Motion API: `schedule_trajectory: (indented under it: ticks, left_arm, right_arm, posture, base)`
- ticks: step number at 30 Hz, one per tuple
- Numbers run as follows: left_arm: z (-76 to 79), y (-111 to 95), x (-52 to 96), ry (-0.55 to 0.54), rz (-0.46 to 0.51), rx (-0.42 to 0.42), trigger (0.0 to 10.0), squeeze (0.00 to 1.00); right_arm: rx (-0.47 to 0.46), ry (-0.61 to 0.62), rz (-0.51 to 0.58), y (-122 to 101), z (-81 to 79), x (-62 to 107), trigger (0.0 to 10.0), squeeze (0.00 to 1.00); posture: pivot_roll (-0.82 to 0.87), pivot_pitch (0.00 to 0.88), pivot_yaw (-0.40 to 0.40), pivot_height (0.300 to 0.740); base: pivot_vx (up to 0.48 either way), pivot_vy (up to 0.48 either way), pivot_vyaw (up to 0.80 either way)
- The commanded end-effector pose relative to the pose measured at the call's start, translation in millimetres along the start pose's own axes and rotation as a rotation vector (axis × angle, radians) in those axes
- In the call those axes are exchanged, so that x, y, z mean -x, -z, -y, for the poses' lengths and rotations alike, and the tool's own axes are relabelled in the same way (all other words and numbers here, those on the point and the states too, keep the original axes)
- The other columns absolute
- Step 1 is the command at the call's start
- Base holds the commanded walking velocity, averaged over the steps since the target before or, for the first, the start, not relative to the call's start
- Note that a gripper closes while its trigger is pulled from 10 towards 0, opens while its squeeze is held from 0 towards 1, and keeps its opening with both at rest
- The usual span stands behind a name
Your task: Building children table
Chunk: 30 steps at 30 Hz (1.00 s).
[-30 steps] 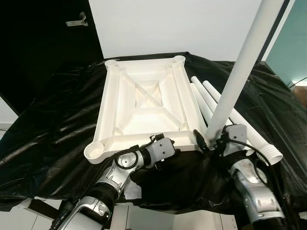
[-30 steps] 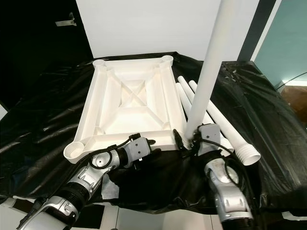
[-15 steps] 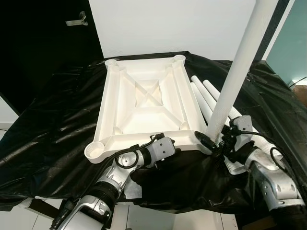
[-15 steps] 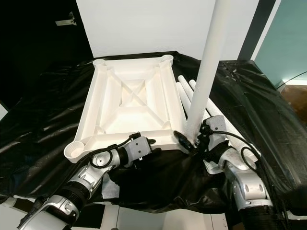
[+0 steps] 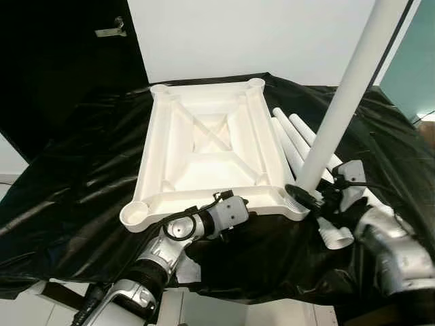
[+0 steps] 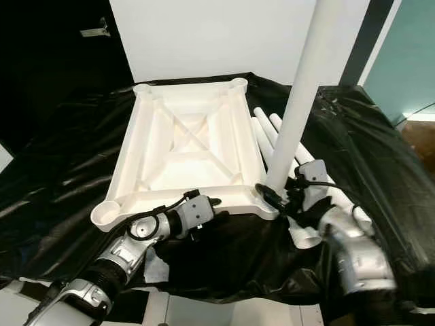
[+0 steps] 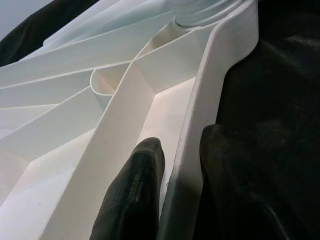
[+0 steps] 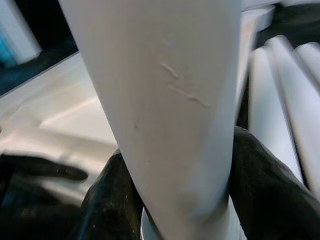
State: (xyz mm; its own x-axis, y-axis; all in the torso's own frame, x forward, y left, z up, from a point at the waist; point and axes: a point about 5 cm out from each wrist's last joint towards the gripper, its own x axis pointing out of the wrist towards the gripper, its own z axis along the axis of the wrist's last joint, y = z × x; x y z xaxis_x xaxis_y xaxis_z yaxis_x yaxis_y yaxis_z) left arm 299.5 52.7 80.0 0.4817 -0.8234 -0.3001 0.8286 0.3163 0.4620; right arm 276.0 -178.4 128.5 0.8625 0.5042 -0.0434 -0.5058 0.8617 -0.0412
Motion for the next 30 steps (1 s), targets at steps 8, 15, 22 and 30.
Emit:
schedule_trajectory:
  ticks: [8, 15, 22, 30]
  left_arm:
    - [28.3, 29.8, 2.1, 0.056, -0.145, 0.080, 10.0, 0.00]
    - [25.0, 30.6, 2.6, 0.052, -0.152, 0.075, 10.0, 0.00]
    - [24.5, 29.5, 1.1, 0.048, -0.149, 0.076, 10.0, 0.00]
    - [27.0, 30.8, 0.5, 0.057, -0.153, 0.080, 10.0, 0.00]
  right_arm:
    - [-0.046, 0.555, 0.080, 18.8, -20.7, 10.2, 0.0, 0.00]
    - [-0.030, 0.589, 0.080, 15.2, -18.3, 4.1, 2.9, 0.00]
    - [-0.019, 0.420, 0.091, 12.8, -38.8, -7.8, 10.0, 1.00]
    - [0.024, 0.112, 0.012, 14.4, -25.1, -1.5, 10.0, 0.00]
  posture:
    - [-0.02, 0.034, -0.027, 0.740]
    - [-0.02, 0.025, -0.026, 0.740]
    - [-0.02, 0.027, -0.027, 0.740]
    - [-0.05, 0.030, -0.016, 0.740]
  base:
    - [0.000, 0.000, 0.00]
    - [0.000, 0.000, 0.00]
    - [0.000, 0.000, 0.00]
    - [0.000, 0.000, 0.00]
